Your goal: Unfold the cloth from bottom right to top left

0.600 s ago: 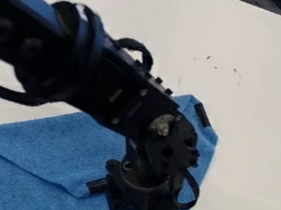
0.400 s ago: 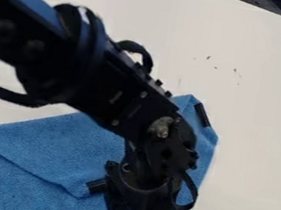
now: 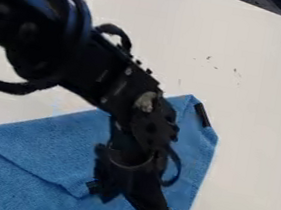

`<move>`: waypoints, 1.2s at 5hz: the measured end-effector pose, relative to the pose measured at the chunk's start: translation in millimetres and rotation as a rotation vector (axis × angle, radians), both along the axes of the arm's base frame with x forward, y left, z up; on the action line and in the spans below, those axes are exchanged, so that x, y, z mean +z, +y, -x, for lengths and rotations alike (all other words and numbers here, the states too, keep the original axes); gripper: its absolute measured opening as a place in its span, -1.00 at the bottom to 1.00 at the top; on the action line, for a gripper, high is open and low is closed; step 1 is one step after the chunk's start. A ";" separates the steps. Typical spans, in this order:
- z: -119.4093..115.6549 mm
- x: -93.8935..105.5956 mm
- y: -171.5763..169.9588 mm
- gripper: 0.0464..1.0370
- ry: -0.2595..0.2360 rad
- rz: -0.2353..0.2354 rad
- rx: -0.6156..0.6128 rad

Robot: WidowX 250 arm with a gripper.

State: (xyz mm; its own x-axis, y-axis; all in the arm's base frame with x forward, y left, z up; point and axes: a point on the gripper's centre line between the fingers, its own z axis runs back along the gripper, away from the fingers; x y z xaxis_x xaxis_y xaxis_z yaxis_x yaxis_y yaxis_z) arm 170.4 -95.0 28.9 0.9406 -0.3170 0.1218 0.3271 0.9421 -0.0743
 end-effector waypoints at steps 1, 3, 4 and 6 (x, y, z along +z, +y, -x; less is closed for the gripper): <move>-9.0 -3.8 15.1 0.93 0.001 0.002 -0.012; -21.8 -11.7 34.4 0.93 -0.023 0.011 -0.021; -26.2 -15.6 41.0 0.93 -0.017 0.013 -0.033; -30.2 -23.8 44.3 0.23 -0.014 0.043 -0.023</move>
